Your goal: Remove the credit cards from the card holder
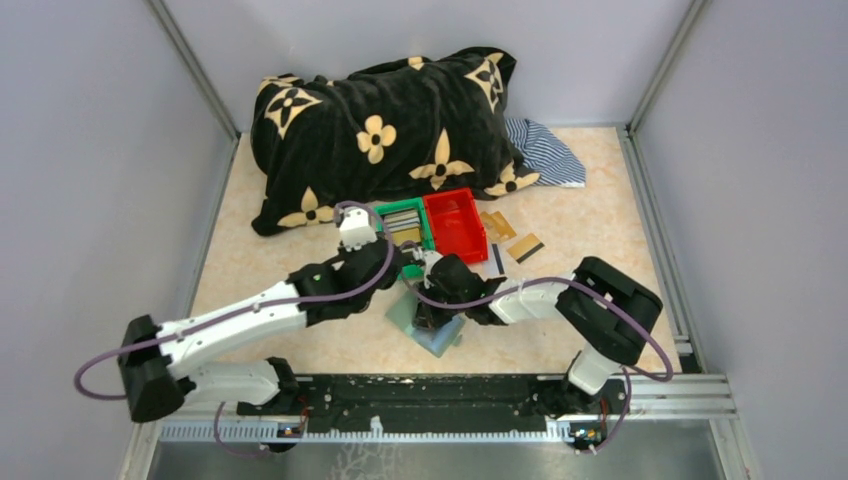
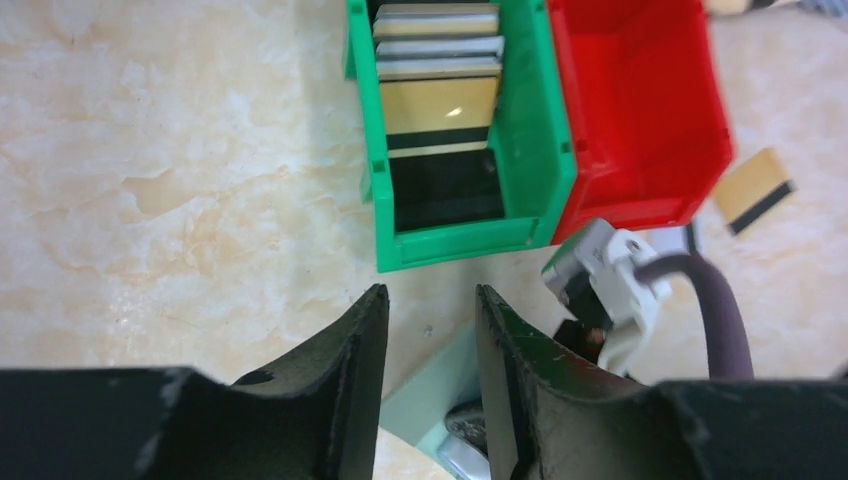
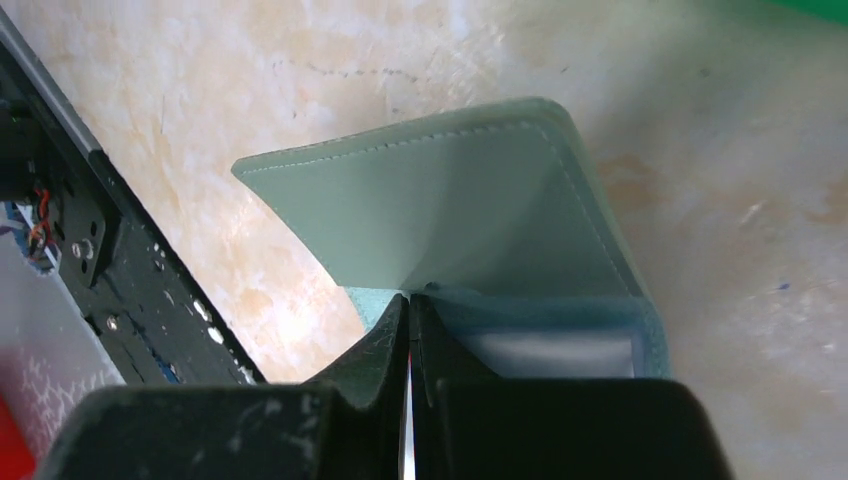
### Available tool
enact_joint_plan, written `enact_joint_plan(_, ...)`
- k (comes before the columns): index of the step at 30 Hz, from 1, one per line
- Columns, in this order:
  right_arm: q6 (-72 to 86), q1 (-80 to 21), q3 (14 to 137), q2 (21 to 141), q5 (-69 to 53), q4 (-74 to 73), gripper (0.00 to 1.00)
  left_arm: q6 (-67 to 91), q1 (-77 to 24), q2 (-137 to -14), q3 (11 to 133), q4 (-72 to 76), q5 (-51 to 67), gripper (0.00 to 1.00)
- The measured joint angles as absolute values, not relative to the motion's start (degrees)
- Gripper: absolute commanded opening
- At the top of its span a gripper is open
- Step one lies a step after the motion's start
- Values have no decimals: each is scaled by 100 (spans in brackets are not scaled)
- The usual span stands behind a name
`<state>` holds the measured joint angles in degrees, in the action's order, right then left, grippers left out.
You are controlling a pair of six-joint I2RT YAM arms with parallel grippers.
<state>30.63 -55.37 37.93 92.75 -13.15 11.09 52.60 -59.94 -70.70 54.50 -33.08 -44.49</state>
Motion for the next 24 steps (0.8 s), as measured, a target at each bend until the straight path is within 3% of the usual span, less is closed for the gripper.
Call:
enact_joint_plan(6, 3061, -5159, 3789, 9382, -1627, 1288, 0, 4381, -5970, -6071, 4567, -1957, -4095, 43)
enact_joint_plan(14, 3059, -5009, 3789, 9542, -2014, 1500, 0, 4128, -5948, -7242, 4348, -1243, -3277, 40)
enact_joint_plan(24, 2952, -4921, 3441, 9266, -2257, 1535, 0, 4014, -5572, -7566, 4066, -563, -2528, 38)
